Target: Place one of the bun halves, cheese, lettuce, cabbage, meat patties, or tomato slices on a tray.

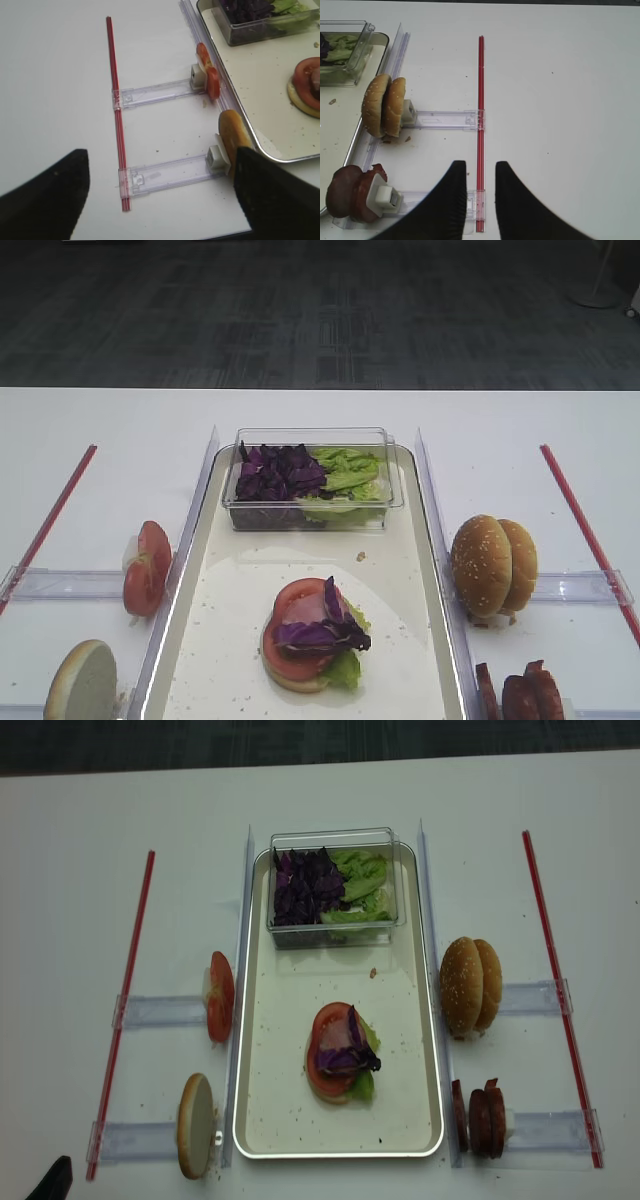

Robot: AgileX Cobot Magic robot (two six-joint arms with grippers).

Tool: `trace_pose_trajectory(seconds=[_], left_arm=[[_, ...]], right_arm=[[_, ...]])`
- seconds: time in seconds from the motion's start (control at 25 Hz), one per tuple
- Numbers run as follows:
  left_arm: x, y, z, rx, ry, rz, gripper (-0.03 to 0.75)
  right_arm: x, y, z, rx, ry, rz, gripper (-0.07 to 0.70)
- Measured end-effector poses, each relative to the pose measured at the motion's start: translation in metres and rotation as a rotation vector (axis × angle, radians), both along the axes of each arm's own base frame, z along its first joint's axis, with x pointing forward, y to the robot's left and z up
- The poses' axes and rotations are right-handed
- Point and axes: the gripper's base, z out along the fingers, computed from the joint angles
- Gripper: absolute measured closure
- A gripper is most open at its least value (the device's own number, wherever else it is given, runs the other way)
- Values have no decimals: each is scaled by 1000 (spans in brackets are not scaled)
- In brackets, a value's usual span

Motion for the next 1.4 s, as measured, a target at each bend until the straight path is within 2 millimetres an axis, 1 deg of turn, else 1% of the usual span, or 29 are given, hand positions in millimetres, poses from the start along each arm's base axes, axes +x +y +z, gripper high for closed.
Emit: trace_pose_trajectory(seconds=[1.4], left_arm=[[0, 0, 0, 0, 0, 0, 170]], right_arm=[[0, 0, 0, 0, 0, 0, 438]])
